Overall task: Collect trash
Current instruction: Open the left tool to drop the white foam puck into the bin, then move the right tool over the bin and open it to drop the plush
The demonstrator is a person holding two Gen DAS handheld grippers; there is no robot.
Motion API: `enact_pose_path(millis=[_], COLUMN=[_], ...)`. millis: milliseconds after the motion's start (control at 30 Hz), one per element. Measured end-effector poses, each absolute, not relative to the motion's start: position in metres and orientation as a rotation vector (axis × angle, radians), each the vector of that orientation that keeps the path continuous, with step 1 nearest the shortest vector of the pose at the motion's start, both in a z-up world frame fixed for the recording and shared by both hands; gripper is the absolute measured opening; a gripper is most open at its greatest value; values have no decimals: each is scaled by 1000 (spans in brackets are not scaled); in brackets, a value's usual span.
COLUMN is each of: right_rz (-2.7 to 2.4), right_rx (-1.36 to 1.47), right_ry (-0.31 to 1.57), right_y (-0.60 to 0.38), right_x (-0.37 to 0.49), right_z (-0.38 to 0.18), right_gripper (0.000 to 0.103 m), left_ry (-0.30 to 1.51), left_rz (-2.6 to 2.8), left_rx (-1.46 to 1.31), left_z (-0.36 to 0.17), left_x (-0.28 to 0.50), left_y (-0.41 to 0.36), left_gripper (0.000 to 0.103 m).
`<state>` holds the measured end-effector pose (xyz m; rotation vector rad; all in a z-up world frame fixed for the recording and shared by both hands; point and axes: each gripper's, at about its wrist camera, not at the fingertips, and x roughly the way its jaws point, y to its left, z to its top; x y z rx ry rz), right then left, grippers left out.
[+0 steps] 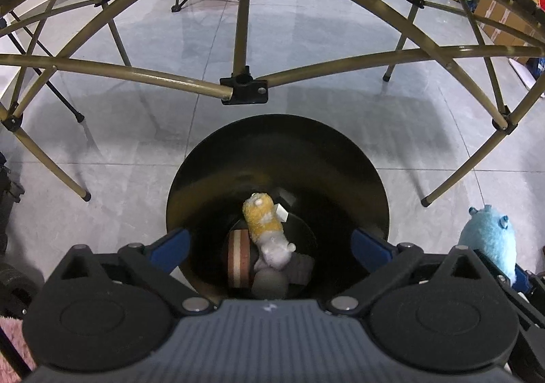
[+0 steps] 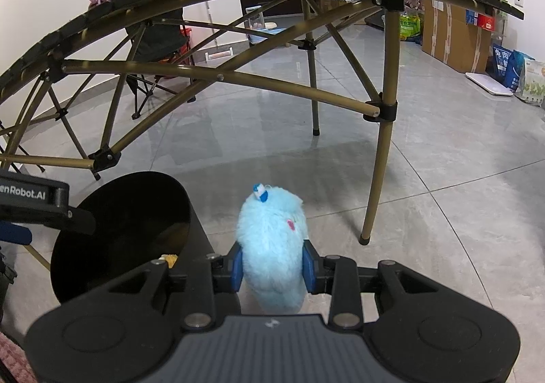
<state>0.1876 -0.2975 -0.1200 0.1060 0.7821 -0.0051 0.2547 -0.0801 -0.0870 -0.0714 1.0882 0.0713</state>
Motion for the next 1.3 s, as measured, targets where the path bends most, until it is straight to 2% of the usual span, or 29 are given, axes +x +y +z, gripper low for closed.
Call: enact_pose_path(millis=[733,1300], right_rz=[23,77], right_rx=[80,38], right_ry=[770,766], right_y=[-284,-240], right_x=[184,189], right_z=[-112,-97], right_gripper=[33,33], left_ry=[1067,1007], left_rz=[73,127], left_rx=[-67,-82], left_z=[-80,-65], left_x=[247,232], left_y=[-70,-29], left_gripper=[103,103])
